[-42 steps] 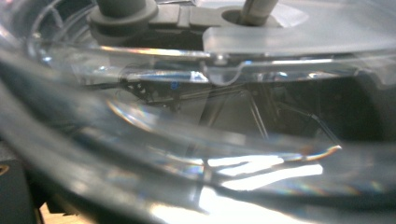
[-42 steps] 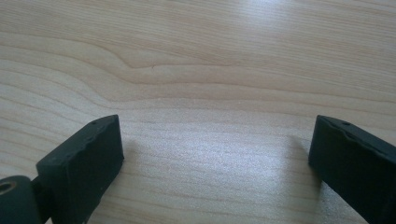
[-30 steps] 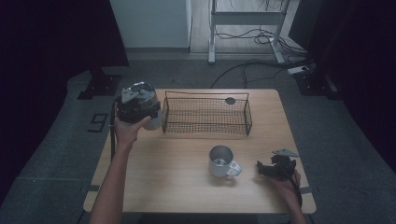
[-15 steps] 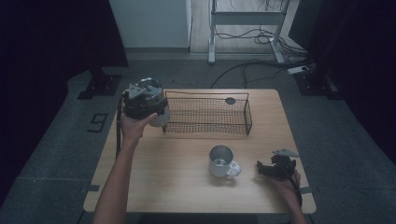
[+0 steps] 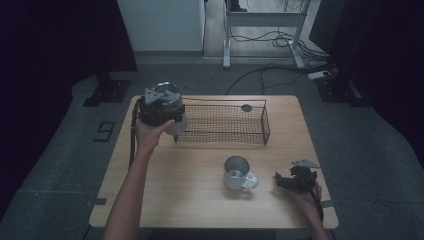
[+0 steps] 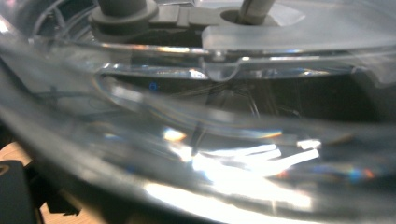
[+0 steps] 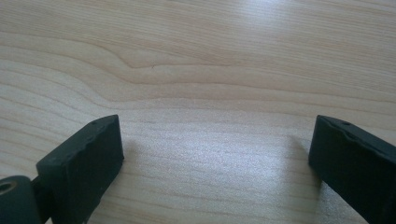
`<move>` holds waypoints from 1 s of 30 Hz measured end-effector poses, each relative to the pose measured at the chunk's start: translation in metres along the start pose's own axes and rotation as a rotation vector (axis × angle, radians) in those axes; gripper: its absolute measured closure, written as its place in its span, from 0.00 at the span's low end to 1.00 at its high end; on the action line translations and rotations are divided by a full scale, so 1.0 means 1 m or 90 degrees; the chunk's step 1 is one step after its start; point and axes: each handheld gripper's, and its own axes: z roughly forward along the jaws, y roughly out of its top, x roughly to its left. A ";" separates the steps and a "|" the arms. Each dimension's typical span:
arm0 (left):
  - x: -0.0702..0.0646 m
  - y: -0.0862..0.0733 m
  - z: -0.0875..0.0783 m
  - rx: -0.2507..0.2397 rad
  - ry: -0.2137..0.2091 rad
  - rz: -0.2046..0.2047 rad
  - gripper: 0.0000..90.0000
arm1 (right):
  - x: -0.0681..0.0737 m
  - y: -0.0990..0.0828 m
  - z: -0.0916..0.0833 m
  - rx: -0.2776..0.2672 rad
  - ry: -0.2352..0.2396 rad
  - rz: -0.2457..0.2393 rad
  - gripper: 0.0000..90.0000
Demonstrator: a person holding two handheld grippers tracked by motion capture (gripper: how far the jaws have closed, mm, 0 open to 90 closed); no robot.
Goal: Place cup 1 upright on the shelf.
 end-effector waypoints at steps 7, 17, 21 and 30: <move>-0.004 0.001 0.004 0.001 -0.004 0.002 0.05 | 0.000 0.000 0.000 0.000 0.000 0.000 0.03; -0.008 0.004 0.007 0.001 -0.007 0.004 0.05 | 0.000 0.000 0.000 0.000 0.000 0.001 0.03; -0.010 0.004 0.009 0.002 -0.010 0.003 0.05 | 0.000 0.000 0.000 0.000 0.000 0.001 0.03; -0.011 0.006 0.013 0.004 -0.012 -0.002 0.05 | 0.000 0.000 0.000 0.000 0.000 0.000 0.03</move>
